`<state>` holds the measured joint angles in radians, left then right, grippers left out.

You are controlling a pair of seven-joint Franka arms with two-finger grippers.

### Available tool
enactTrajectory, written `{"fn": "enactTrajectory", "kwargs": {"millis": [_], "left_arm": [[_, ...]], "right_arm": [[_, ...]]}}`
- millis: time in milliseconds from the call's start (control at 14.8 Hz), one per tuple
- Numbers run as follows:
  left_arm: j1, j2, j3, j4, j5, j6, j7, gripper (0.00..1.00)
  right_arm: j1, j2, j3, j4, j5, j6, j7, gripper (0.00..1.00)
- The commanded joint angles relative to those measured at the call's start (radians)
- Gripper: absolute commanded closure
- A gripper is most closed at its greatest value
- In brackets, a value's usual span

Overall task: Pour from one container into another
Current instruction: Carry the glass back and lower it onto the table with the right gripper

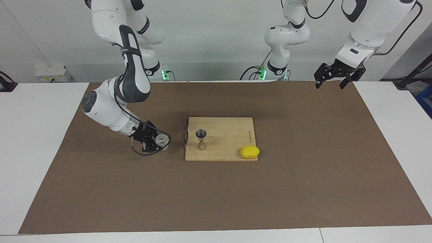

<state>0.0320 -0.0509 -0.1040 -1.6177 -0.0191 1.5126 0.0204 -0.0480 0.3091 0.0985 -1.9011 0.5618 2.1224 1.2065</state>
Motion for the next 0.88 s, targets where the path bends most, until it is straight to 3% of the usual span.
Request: {"fn": "enactTrajectory", "kwargs": {"millis": [0,338,812], "left_arm": [[-0.006,-0.023,0.007,-0.025,-0.002,0.000,0.000,0.00],[-0.006,-0.023,0.007,-0.025,-0.002,0.000,0.000,0.00],[-0.006,-0.023,0.007,-0.025,-0.004,0.000,0.000,0.00]], "right_arm": [[-0.065,-0.002,0.014,-0.059,0.105,0.021,-0.128,1.00],[-0.145,0.037,0.014,-0.062,0.148,-0.016,-0.220,1.00],[-0.180,0.035,0.010,-0.119,0.165,0.005,-0.245,1.00]]}}
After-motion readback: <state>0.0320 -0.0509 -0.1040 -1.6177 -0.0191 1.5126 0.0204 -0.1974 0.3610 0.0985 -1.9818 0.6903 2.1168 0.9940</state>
